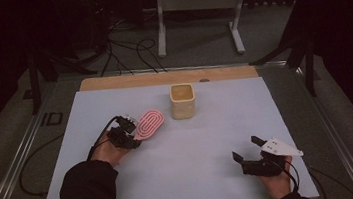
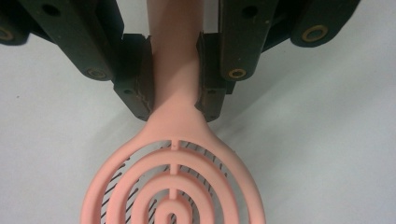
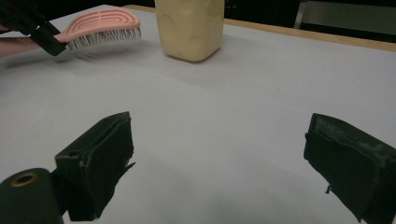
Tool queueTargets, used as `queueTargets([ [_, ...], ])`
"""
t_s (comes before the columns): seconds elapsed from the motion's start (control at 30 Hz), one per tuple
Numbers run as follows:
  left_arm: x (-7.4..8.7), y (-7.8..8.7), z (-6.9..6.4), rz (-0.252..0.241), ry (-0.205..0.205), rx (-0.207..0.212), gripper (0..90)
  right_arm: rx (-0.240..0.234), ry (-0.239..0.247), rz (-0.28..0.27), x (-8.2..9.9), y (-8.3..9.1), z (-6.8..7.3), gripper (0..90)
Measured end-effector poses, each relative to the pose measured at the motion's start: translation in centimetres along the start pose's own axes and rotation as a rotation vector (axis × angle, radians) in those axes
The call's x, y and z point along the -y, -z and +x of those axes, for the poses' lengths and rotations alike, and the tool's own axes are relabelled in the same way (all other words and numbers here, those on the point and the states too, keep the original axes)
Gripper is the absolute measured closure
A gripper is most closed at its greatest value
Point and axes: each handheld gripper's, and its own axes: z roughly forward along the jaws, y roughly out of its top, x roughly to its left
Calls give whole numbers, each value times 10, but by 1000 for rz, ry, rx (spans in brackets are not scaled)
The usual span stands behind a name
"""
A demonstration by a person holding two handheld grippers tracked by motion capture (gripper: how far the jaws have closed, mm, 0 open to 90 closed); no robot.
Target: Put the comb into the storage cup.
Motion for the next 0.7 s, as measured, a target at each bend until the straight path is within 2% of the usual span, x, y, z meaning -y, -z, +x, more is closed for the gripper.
queueTargets([
  [0.17, 1, 4, -1, -25, 5, -3, 702, 0, 0, 1, 0, 0, 0, 80],
  [0.7, 9, 22, 1, -157, 45, -11, 702, -3, 2, 7, 0, -1, 1, 80],
])
